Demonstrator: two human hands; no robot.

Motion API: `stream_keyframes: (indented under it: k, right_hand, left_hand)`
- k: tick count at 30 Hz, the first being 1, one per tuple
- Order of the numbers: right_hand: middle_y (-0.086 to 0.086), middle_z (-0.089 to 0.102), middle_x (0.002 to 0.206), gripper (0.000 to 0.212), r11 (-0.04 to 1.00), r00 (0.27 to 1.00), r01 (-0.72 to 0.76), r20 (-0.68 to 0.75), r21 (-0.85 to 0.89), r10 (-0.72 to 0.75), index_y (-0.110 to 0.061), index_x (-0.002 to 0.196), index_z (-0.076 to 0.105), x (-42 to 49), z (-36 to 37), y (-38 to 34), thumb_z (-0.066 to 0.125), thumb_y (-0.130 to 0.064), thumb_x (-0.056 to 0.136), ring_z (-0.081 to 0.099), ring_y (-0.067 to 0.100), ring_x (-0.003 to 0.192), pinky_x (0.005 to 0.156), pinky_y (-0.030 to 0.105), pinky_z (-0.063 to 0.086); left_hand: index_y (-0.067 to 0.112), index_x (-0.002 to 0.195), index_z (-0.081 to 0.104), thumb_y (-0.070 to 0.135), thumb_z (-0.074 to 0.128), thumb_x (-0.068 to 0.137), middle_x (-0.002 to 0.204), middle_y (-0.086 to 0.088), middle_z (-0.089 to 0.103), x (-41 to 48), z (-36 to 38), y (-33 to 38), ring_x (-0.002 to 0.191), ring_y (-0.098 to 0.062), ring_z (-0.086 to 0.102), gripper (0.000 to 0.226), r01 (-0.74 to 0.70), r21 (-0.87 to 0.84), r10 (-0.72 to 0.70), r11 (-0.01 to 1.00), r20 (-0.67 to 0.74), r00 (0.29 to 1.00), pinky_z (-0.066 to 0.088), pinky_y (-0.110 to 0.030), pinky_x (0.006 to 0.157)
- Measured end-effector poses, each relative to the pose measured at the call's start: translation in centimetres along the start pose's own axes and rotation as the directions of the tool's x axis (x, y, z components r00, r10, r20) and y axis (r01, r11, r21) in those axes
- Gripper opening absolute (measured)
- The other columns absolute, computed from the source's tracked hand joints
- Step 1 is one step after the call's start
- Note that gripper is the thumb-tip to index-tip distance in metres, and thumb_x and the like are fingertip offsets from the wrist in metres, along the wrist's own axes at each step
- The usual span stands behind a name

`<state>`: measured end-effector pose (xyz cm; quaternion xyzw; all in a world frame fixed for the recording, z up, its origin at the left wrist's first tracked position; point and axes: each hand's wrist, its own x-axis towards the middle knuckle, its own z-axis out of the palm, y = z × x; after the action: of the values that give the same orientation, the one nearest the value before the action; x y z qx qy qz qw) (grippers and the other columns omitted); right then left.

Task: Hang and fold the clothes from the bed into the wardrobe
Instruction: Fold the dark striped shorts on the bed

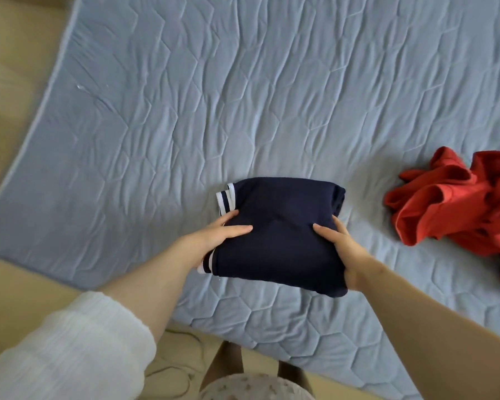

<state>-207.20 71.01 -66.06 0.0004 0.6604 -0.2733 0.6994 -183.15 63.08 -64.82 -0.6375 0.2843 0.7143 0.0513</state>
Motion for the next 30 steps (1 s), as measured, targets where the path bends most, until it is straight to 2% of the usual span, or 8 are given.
stream_keyframes:
  k: [3,6,10,14,18,22,28,30]
  right_hand:
    - [0.002,0.061,0.121,0.063,0.999,0.999,-0.050,0.011,0.006,0.050,-0.045,0.131,0.042,-3.3,1.2,0.7,0.071,-0.032,0.077,0.061,0.030,0.104,0.084,0.046,0.053]
    - [0.004,0.059,0.123,0.069,0.998,0.997,-0.061,0.035,-0.022,0.061,-0.045,0.133,0.040,-6.7,2.5,0.5,0.073,-0.031,0.075,0.060,0.033,0.106,0.092,0.054,0.048]
    - [0.005,0.062,0.120,0.063,0.998,0.994,0.006,0.107,-0.069,0.002,-0.044,0.128,0.047,-11.7,5.5,-1.4,0.074,-0.029,0.073,0.062,0.034,0.104,0.088,0.052,0.051]
    - [0.003,0.067,0.111,0.046,0.987,0.966,0.105,0.246,-0.124,-0.072,-0.046,0.113,0.056,-17.9,9.7,-4.5,0.072,-0.029,0.074,0.065,0.032,0.099,0.075,0.045,0.055]
    - [0.003,0.072,0.104,0.053,0.959,0.895,0.219,0.428,-0.178,-0.125,-0.045,0.108,0.059,-24.1,15.5,-8.2,0.076,-0.029,0.060,0.069,0.029,0.089,0.063,0.039,0.056]
    - [0.003,0.073,0.101,0.061,0.909,0.801,0.354,0.574,-0.220,-0.173,-0.040,0.110,0.060,-29.0,23.0,-10.4,0.077,-0.031,0.052,0.071,0.026,0.084,0.061,0.037,0.056]
    - [0.007,0.071,0.106,0.049,0.861,0.709,0.422,0.695,-0.284,-0.118,-0.040,0.115,0.059,-34.1,35.6,-10.0,0.073,-0.027,0.069,0.071,0.031,0.083,0.059,0.041,0.054]
    - [0.009,0.071,0.107,0.054,0.855,0.669,0.434,0.738,-0.285,-0.094,-0.038,0.117,0.058,-35.5,40.0,-9.1,0.074,-0.027,0.066,0.071,0.033,0.082,0.058,0.043,0.054]
  left_hand:
    - [0.039,0.138,0.036,0.033,0.067,0.081,0.107,0.007,0.054,-4.2,-0.6,-1.5,0.088,-0.010,0.059,0.065,0.007,-0.087,-0.007,0.996,-0.006,1.000,0.047,-0.020,0.064]
    - [0.037,0.136,0.038,0.029,0.068,0.080,0.118,0.000,0.053,-8.4,-1.2,-2.9,0.089,-0.011,0.059,0.064,-0.019,-0.178,0.016,0.984,-0.016,1.000,0.048,-0.020,0.062]
    - [0.032,0.136,0.039,0.022,0.067,0.079,0.121,-0.002,0.055,-15.1,-2.3,-3.4,0.093,-0.014,0.061,0.065,-0.120,-0.355,0.098,0.927,-0.079,0.992,0.049,-0.022,0.064]
    - [0.039,0.130,0.045,0.027,0.073,0.060,0.118,0.002,0.059,-23.7,-4.3,-3.4,0.097,-0.018,0.064,0.076,-0.246,-0.522,0.196,0.817,-0.151,0.969,0.051,-0.027,0.066]
    - [0.039,0.126,0.050,0.024,0.068,0.060,0.119,0.001,0.060,-32.5,-7.1,-3.3,0.097,-0.021,0.064,0.070,-0.427,-0.606,0.306,0.671,-0.299,0.904,0.050,-0.031,0.069]
    - [0.039,0.121,0.055,0.022,0.067,0.063,0.114,0.003,0.065,-39.7,-10.7,-4.8,0.090,-0.018,0.069,0.061,-0.572,-0.649,0.366,0.501,-0.440,0.820,0.054,-0.028,0.063]
    - [0.035,0.122,0.056,0.019,0.060,0.082,0.106,0.005,0.068,-47.2,-18.2,-8.0,0.087,-0.017,0.068,0.043,-0.715,-0.630,0.356,0.303,-0.621,0.698,0.050,-0.032,0.068]
    - [0.034,0.125,0.054,0.020,0.058,0.085,0.108,0.006,0.067,-49.6,-21.4,-9.5,0.091,-0.016,0.067,0.042,-0.764,-0.589,0.356,0.262,-0.677,0.644,0.050,-0.033,0.070]
